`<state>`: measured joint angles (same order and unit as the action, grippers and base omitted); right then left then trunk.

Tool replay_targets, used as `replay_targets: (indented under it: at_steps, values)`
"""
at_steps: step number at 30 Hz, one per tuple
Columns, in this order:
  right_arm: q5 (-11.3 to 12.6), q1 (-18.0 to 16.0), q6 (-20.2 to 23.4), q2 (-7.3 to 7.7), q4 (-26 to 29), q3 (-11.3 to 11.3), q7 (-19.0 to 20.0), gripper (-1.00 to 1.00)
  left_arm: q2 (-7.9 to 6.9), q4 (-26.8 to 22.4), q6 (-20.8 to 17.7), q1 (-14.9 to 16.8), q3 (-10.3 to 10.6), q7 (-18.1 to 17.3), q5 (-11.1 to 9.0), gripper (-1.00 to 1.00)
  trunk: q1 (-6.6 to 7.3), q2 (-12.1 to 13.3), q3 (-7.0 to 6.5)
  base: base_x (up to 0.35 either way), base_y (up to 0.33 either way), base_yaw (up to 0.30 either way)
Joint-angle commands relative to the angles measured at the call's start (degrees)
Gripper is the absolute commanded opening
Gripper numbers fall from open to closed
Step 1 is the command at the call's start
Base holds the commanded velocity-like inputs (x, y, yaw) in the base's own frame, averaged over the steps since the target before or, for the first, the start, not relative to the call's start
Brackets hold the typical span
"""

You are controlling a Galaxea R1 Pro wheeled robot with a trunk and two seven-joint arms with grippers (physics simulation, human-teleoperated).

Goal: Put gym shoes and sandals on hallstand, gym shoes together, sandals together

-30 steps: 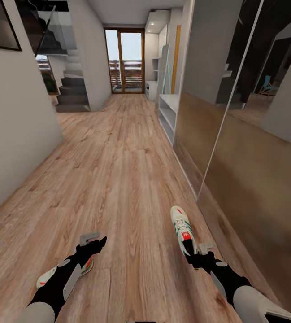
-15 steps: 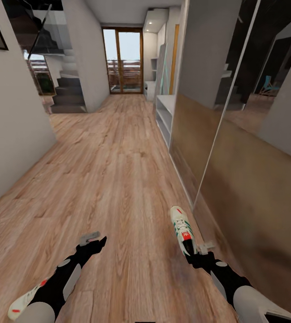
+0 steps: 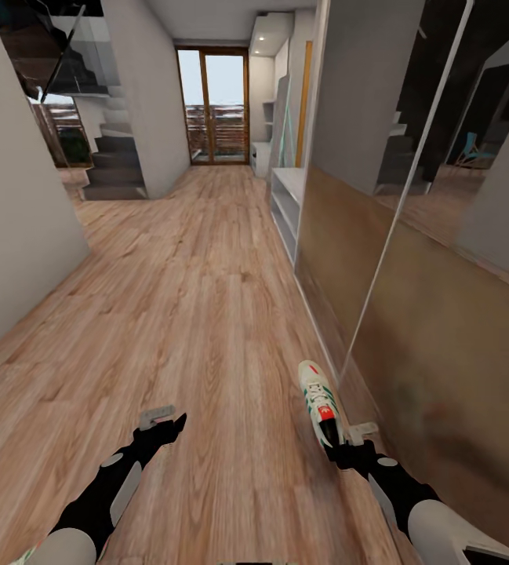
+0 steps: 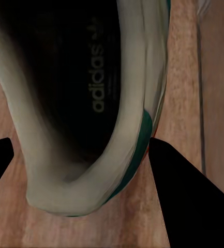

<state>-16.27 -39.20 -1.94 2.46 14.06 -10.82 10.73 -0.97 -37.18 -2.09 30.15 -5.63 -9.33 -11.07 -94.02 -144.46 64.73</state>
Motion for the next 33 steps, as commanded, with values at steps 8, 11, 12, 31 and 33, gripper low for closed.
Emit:
replay_targets:
  at_steps: [8,11,12,31,33]
  values:
    - [0.05,0.00,0.01,-0.02,0.01,0.01,-0.10,-1.00,0.04,0.00,0.03,0.00,0.00,-0.02,0.00,1.00,0.00,0.00,0.00,0.090,-0.002,0.000]
    - [0.03,0.00,0.01,-0.04,0.01,0.01,-0.10,-1.00,0.01,0.00,0.00,0.00,0.00,0.00,0.00,1.00,0.00,0.00,0.00,0.237,0.000,0.000]
    - [0.04,0.00,0.01,-0.05,0.01,0.01,-0.10,-1.00,0.01,0.00,0.00,0.00,0.00,0.00,0.00,1.00,0.00,0.00,0.00,0.288,0.000,0.000]
    - [0.09,0.00,0.01,-0.09,0.01,3.05,-0.10,-1.00,0.00,0.02,-0.02,0.00,0.00,0.01,0.00,1.00,0.00,0.00,0.00,0.337,0.000,0.000]
    - [0.09,0.00,0.01,-0.09,0.01,3.22,-0.10,-1.00,0.00,0.01,-0.02,0.00,0.00,0.00,0.00,1.00,0.00,0.00,0.00,0.346,0.000,0.000]
